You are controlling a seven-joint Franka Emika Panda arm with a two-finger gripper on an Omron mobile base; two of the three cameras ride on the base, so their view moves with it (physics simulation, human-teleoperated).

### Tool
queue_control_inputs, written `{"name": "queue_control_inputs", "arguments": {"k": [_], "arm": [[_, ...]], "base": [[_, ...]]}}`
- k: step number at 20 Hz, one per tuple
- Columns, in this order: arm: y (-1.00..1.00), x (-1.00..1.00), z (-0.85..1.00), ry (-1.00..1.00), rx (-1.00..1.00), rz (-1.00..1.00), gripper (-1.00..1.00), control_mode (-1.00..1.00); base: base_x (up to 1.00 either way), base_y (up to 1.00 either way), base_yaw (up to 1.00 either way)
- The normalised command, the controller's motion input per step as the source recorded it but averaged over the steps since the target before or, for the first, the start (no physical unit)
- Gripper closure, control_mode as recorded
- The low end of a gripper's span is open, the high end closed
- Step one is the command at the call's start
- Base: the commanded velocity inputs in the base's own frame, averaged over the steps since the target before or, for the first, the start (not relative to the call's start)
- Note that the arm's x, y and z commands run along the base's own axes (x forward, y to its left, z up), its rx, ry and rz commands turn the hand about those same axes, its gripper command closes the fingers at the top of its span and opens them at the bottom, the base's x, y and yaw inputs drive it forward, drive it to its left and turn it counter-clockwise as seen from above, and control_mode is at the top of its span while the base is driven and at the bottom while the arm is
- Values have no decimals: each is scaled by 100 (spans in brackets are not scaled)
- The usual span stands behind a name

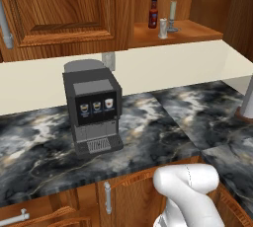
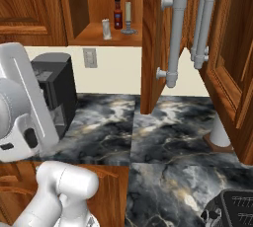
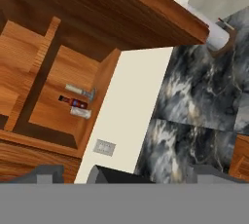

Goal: Pick the candle and candle from the dining table and place them in the open cabinet. Close the cabinet after placing the objects.

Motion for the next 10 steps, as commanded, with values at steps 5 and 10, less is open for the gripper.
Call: {"name": "queue_control_inputs", "arguments": {"k": [5,10], "arm": [[0,-67,0,-10,0,2,-100,-100],[0,-50,0,-10,0,0,-100,-100]], "base": [[0,0,0],[0,0,0]]}}
